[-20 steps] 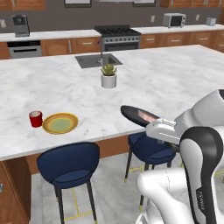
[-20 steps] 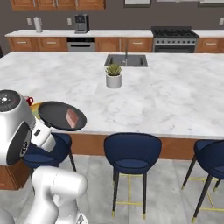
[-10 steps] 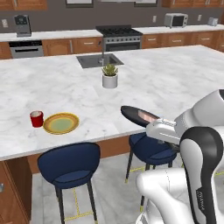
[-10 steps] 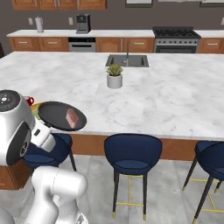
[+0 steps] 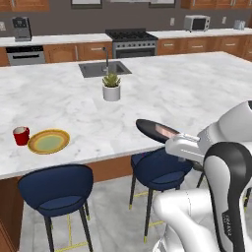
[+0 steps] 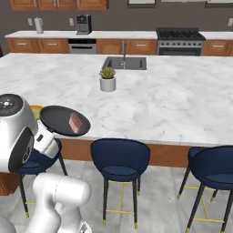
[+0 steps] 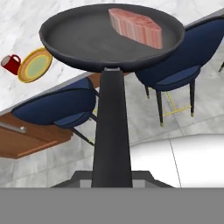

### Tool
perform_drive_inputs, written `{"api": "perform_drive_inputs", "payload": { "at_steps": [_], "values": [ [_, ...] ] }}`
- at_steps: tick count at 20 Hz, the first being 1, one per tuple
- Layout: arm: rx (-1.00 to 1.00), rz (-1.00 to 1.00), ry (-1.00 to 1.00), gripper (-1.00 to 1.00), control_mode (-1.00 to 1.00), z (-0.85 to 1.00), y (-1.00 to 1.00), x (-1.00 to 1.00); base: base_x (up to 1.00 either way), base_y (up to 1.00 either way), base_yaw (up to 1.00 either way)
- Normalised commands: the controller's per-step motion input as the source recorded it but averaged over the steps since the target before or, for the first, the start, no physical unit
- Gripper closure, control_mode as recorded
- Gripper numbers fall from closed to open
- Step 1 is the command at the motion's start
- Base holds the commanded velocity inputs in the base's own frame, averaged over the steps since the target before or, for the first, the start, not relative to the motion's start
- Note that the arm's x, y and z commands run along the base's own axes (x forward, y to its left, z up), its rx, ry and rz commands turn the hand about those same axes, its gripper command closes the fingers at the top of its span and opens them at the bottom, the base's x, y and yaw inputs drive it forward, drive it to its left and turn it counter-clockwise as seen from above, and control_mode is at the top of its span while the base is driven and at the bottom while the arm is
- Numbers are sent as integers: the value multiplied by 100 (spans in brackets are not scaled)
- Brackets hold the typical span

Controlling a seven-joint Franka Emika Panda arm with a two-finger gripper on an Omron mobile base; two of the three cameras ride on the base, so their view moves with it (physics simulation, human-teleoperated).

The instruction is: Pick up the pan with the steak in it and place it on the dining table. Then place the steak on the plate.

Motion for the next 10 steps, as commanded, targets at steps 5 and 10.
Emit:
{"api": "perform_drive_inputs", "payload": {
  "at_steps": [5,10],
  "values": [
    [0,0,0,100,100,0,0,0,23,0,0],
    [0,0,0,100,100,0,0,0,72,2,0]
  ]
}}
